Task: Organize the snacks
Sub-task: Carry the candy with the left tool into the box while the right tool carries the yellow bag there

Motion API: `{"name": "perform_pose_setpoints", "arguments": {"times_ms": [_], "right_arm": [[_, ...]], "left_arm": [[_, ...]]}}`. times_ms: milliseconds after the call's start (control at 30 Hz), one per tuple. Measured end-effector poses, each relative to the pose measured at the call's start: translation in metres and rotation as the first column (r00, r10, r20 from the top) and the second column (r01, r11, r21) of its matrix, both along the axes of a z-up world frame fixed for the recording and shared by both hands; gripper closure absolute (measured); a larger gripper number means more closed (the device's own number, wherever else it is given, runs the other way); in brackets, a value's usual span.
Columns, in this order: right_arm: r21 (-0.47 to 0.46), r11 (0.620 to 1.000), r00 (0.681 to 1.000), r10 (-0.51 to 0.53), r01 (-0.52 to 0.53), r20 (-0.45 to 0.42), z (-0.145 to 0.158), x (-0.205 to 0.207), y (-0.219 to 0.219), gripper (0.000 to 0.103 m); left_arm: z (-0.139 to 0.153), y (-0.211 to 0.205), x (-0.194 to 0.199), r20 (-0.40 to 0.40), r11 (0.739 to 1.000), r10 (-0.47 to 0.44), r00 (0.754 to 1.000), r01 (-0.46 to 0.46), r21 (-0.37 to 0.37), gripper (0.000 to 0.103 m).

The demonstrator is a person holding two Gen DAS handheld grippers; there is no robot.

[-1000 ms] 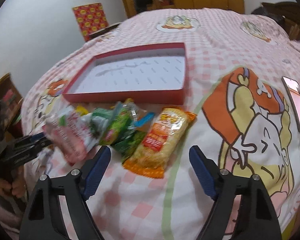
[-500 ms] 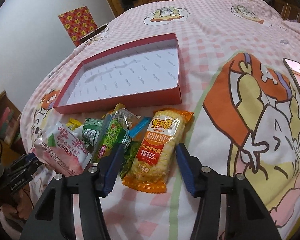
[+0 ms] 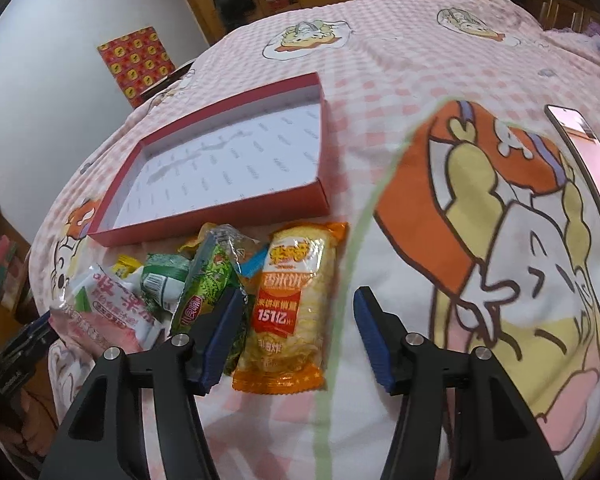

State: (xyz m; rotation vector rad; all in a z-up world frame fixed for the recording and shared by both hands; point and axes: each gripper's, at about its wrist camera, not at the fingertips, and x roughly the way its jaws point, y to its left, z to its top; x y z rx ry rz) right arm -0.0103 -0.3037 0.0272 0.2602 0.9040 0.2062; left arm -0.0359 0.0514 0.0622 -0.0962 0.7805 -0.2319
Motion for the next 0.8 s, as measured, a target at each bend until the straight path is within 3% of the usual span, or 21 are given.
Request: {"name": "perform_pose_setpoints", "arguments": {"times_ms": [333,500,600,800], "right_arm": [[0.026,0.999,0.999,-0.043,0.043,0.018,0.005,-0.012,-0.006,0.046],[-0.047,0.998,1.0,0.029,-0.029,0.001,0.0,-0.003,0.011,0.05],[-0.085,0.996,1.0,0.031,-0.031,0.001,-0.006,0.001,0.014,0.063],[-0.08,0.993,0.996,0.091,-0.089,0.014,0.001,-0.004,0.008,0.064]], "left_arm": [[0.001,0.001,0.001,0.001,1.0,0.012,1.0,-0.012,0.003,0.069],[0.002,0.001,0.005,-0.007,1.0,0.023,1.0,-0.023,0.001,0.069],[0.007,0.001,0.007,0.003,1.0,0.024,1.0,-0.024,0.012,0.069],[0.017,0.0,0.016,0.003,1.0,0.019,1.0,-0.019,-0.005,0.069]]}}
